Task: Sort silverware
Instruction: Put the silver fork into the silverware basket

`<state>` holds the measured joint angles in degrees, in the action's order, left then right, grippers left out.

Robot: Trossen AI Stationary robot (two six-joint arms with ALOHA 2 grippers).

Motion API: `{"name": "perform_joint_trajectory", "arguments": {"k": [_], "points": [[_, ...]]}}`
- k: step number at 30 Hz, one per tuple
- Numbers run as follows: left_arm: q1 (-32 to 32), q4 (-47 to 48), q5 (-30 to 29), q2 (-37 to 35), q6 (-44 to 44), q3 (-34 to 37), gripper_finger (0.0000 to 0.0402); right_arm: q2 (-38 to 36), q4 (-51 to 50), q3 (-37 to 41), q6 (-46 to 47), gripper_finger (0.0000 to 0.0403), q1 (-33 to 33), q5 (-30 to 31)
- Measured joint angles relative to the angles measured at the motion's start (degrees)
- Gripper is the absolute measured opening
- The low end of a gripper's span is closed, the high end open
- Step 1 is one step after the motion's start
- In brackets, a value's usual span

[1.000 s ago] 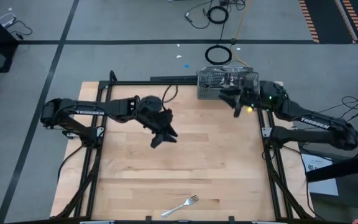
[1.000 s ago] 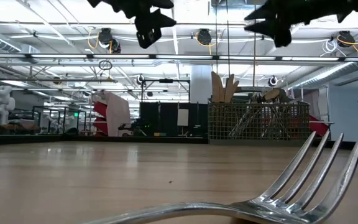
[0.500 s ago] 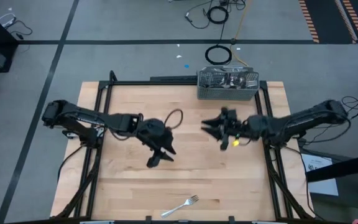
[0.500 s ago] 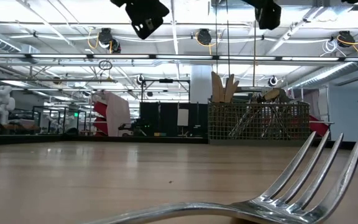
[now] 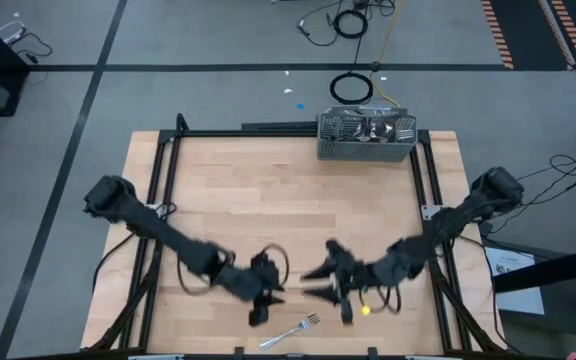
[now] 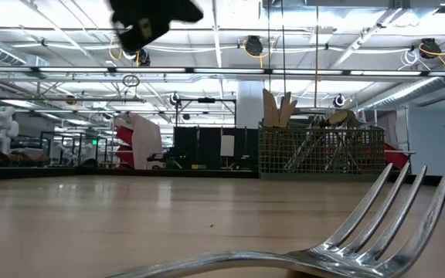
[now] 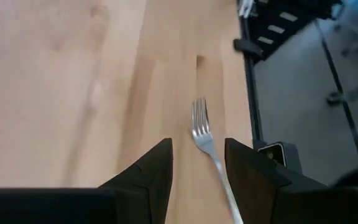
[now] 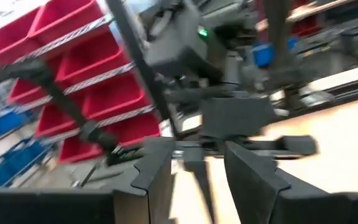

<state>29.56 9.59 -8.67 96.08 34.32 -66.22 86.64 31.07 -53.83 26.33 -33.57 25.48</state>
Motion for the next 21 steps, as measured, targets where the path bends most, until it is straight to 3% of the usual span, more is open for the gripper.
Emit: {"name": "perform_joint_trajectory", "arguments": {"k": [5,11,17,21], "points": [[7.3,-4.7,-8.7,8.9,10.5,-1.3,0.0152,7.3,-0.2,-4.9,0.5,0.0138,-5.5,0.5],[12.4,-6.2,-16.3,20.7,13.2,-9.1,0.0152,11.6,-1.8,-6.7,5.9,0.0138,-10.3,5.0],[13.3,5.3,-23.4,30.0,19.6,-18.8,0.0152,12.7,-2.8,-6.7,10.5,0.0138,-14.6,10.6],[13.3,5.4,-24.5,32.5,19.6,-22.3,0.0152,12.7,-2.6,-6.7,11.6,0.0138,-16.7,13.3]]}}
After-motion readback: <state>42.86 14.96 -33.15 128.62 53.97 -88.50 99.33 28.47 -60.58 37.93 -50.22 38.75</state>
